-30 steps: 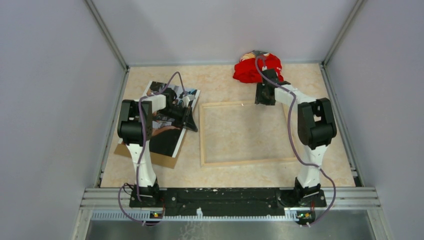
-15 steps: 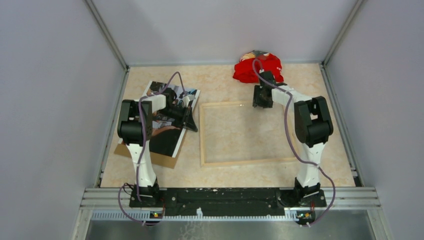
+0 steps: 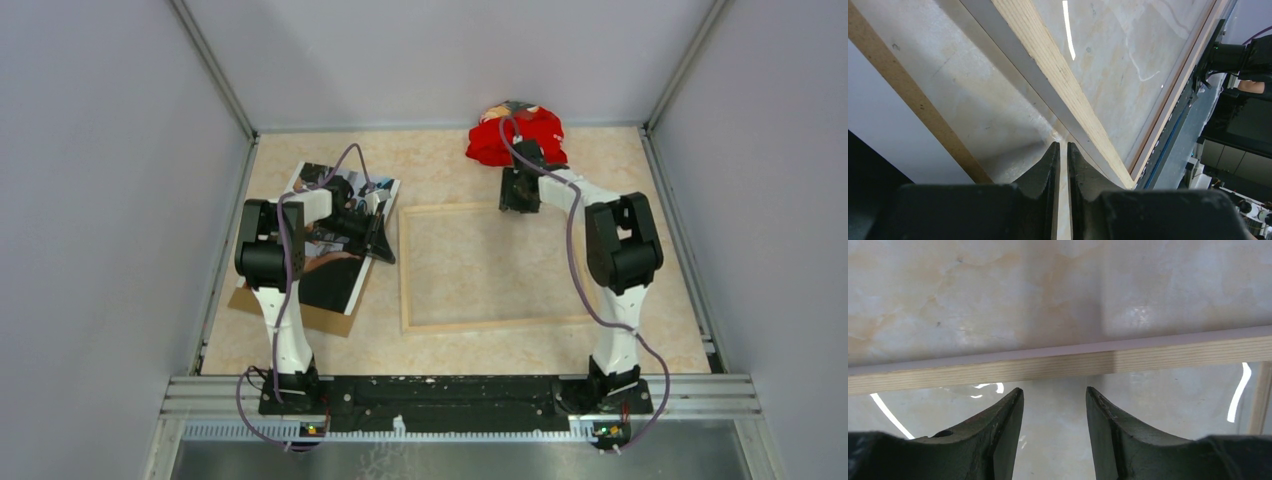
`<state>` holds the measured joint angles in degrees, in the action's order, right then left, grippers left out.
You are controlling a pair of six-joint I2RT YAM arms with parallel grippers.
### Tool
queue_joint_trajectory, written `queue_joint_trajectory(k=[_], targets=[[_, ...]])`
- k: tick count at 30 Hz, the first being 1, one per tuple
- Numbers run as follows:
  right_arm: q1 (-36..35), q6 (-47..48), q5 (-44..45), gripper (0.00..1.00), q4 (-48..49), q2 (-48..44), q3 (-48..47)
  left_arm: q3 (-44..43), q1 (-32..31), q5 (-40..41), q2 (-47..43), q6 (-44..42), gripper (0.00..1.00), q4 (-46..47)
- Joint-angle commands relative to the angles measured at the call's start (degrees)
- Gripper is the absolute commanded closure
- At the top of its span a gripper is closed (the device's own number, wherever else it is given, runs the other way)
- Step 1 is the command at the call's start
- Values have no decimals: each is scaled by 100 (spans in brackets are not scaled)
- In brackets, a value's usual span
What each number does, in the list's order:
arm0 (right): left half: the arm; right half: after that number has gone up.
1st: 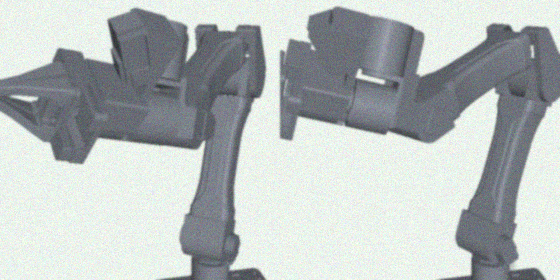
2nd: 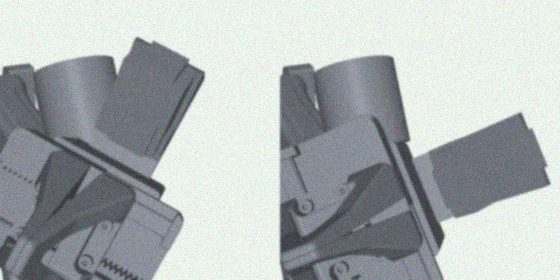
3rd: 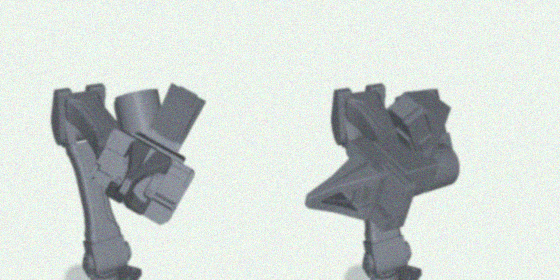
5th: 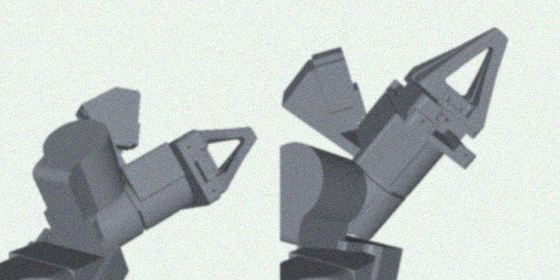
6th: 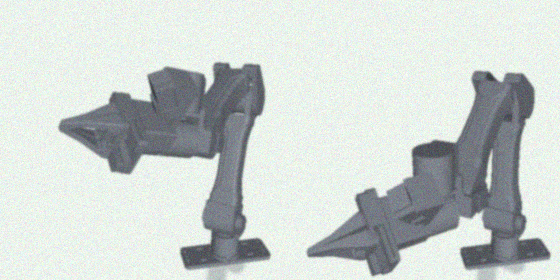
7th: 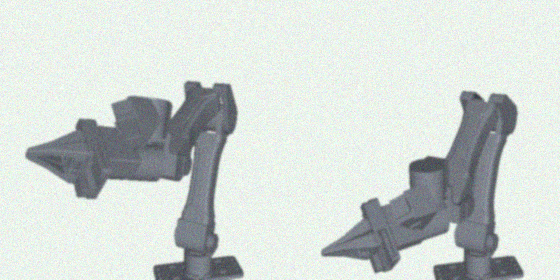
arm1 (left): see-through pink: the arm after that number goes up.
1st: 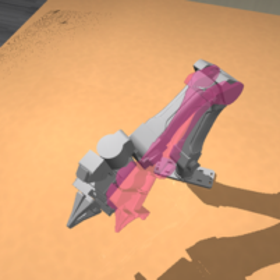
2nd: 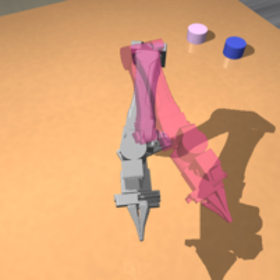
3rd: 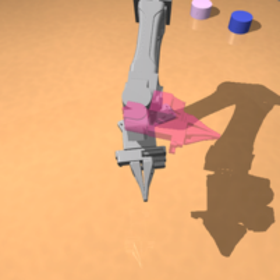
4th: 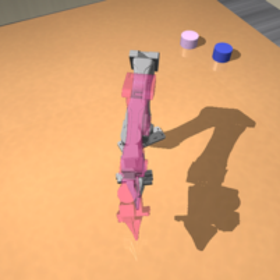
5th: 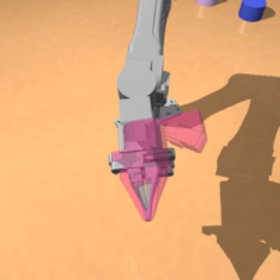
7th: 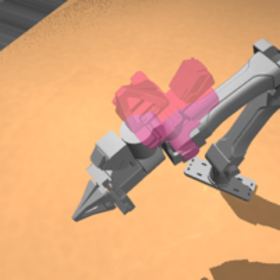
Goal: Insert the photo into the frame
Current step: Place the photo frame item in the photo frame.
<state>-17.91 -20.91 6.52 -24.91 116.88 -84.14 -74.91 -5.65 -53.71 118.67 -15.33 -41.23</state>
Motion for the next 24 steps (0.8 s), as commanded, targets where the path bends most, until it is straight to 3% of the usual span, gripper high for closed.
queue_joint_trajectory(k=[1, 10, 24], targets=[[-385, -161, -78, 50, 144, -288, -375, -144, 35, -131, 41, -132, 85, -57], [-1105, -321, -150, 50, 231, -183, -478, -118, 33, -150, 29, -136, 85, -40], [-1361, -445, -342, 50, 163, 399, -911, -114, 29, -204, 33, -106, 85, -18]])
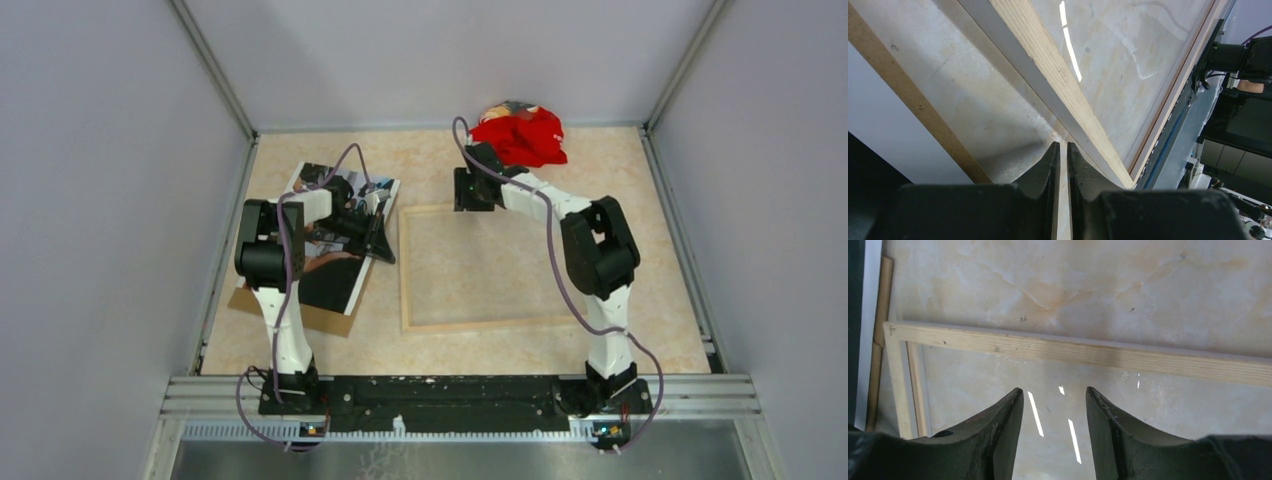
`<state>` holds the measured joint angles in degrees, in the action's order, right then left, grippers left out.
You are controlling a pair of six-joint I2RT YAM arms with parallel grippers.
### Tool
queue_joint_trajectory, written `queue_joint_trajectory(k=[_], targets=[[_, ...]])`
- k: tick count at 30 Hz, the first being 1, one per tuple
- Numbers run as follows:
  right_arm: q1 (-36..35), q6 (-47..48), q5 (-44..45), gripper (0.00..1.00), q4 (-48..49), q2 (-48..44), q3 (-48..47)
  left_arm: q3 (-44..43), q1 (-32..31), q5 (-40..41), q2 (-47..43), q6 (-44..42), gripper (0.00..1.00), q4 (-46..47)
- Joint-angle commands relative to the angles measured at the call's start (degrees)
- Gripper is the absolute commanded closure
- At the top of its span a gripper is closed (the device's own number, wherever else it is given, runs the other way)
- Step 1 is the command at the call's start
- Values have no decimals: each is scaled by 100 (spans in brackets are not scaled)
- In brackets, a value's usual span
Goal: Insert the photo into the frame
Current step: Place the photo frame item in the photo frame.
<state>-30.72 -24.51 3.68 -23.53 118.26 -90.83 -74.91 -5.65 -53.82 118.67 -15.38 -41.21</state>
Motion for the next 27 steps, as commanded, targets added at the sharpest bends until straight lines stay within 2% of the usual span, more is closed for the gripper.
queue_joint_trajectory(k=[1, 14, 27], targets=[[-83, -83, -75, 51, 16, 314, -250, -107, 29, -206, 22, -91, 85, -15], [-127, -189, -272, 51, 152, 549, -193, -137, 20, -226, 12, -29, 85, 23], [-626, -251, -287, 51, -7, 730, -799, -146, -15, -216, 49, 17, 85, 77]])
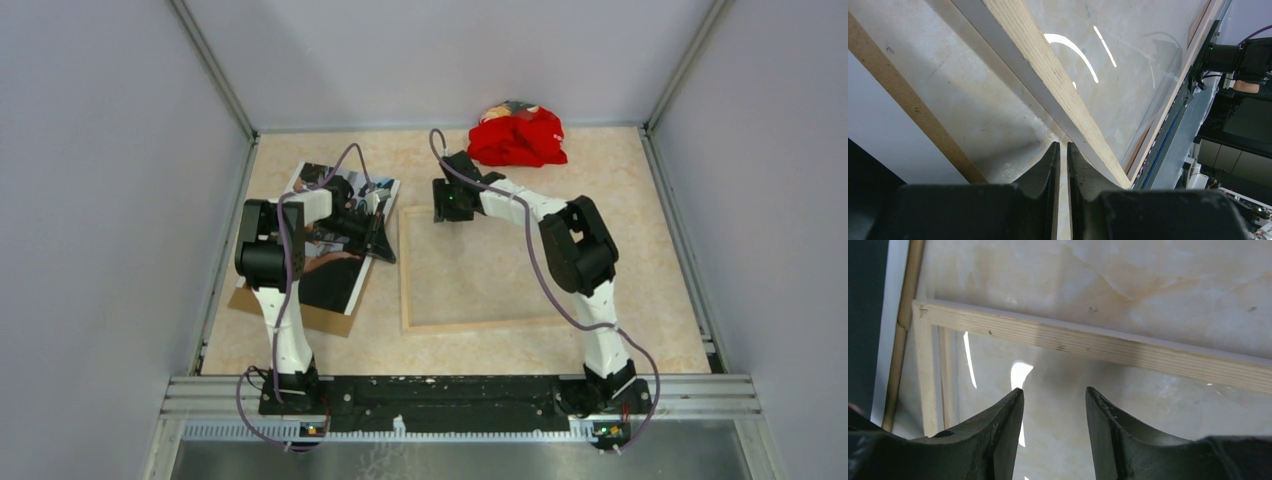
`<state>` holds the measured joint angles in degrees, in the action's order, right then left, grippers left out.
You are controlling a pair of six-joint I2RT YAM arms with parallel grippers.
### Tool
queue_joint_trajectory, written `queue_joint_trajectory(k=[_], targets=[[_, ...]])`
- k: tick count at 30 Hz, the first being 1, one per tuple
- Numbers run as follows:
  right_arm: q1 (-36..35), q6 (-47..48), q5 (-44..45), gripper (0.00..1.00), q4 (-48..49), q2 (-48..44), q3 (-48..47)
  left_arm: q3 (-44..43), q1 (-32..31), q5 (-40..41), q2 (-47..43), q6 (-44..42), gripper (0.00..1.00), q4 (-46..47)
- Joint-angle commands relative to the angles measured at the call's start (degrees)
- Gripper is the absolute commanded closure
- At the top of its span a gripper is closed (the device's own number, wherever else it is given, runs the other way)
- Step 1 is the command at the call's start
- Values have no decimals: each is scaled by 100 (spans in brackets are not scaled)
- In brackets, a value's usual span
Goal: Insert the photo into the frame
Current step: Place the photo frame item in the photo frame.
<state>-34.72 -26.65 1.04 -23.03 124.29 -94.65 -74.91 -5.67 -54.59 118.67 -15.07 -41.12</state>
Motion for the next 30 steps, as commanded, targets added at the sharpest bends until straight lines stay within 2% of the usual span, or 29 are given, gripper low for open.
queue_joint_trajectory(k=[1, 9, 19, 30], targets=[[-270, -28, -7, 51, -108, 157, -503, -146, -13, -149, 51, -7, 85, 71], [-443, -50, -71, 51, -297, 461, -958, -155, -22, -175, 33, -7, 85, 62], [-561, -127, -91, 52, -330, 786, -1052, -162, -39, -215, 73, 56, 85, 136], [-538, -47, -295, 51, -620, 255, -1553, -243, -83, -175, 91, 19, 85, 14]])
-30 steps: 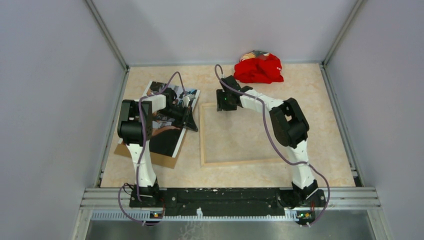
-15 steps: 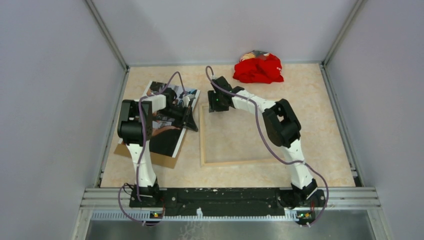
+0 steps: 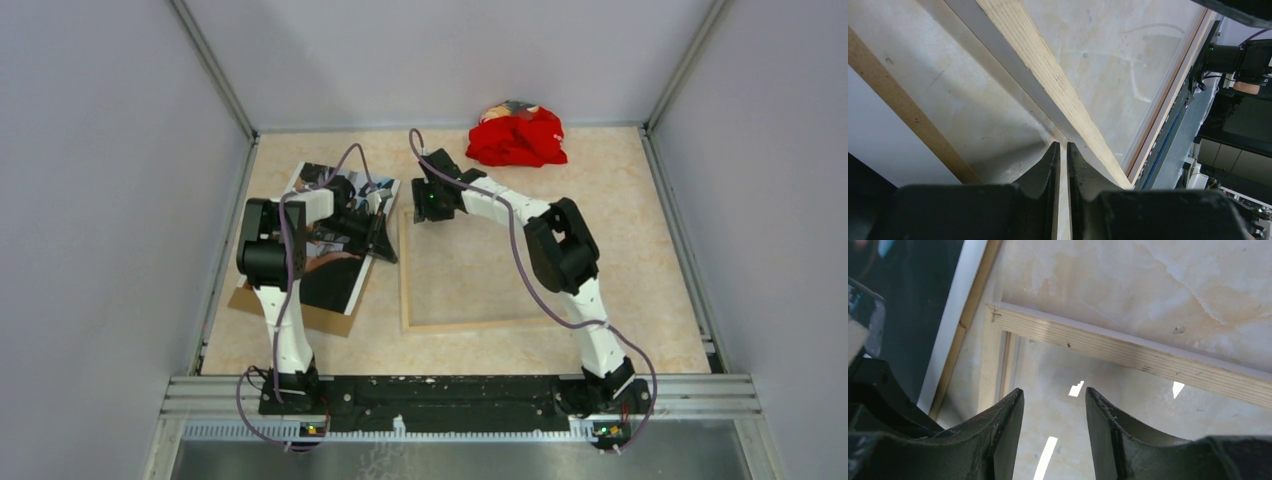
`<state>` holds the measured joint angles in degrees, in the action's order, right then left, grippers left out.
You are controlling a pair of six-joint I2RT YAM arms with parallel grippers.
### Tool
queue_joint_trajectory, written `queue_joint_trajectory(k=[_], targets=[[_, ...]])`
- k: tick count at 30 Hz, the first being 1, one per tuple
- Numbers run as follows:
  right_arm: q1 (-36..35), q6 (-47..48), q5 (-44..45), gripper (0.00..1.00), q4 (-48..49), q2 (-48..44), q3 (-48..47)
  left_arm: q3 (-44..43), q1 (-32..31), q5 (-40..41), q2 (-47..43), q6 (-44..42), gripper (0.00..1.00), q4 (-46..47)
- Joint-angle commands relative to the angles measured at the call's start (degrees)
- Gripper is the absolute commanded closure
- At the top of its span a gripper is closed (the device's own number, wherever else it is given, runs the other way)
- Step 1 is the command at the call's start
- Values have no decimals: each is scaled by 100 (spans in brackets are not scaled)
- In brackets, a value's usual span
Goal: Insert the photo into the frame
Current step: Place the photo frame item in the photo frame.
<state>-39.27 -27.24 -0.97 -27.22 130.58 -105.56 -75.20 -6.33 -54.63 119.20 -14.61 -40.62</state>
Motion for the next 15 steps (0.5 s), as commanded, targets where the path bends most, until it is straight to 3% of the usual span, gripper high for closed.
queue_joint_trajectory(k=[1, 5, 12, 15], targets=[[-60, 48, -95, 50, -293, -482, -552, -222, -18, -176, 13, -39, 85, -50], [114, 183, 67, 46, -533, -1173, -180, -235, -9, -192, -117, -105, 85, -156], [858, 53, 299, 40, -120, -3137, 2321, -311, 0, -275, -197, -246, 85, -360], [1445, 289, 525, 38, -99, -3555, 2870, -316, 0, -214, -256, -378, 84, -481]])
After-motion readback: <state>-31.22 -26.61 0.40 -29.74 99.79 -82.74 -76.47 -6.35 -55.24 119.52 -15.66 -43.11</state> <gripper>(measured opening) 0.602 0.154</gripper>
